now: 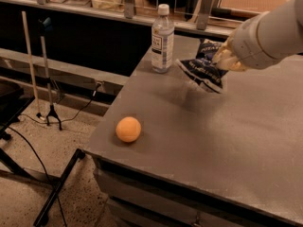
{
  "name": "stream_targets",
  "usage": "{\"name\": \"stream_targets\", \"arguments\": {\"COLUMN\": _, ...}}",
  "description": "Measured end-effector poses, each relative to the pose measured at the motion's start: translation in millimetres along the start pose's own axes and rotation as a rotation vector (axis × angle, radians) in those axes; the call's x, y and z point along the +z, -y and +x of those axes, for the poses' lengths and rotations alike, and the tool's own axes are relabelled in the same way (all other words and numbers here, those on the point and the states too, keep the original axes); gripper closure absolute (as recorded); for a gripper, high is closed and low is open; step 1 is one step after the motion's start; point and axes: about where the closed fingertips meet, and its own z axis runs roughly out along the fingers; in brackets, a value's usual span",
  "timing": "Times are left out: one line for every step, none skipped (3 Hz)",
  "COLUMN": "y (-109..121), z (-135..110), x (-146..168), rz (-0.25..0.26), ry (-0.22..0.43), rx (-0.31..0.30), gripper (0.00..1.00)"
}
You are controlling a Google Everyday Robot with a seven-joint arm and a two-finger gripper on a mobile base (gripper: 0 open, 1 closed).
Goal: Move blue chip bag near blue plastic bottle
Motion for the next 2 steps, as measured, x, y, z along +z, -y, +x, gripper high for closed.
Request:
{"name": "stream_targets", "arguments": {"y": 8, "z": -4, "x": 19, "rz": -0.042, "ry": 0.036, "rx": -0.017, "gripper": 1.0}}
{"name": "stream_targets", "arguments": {"y": 21, "z": -10, "x": 38, "rz": -0.06, "ry": 0.071, "rx": -0.031, "gripper": 1.0}}
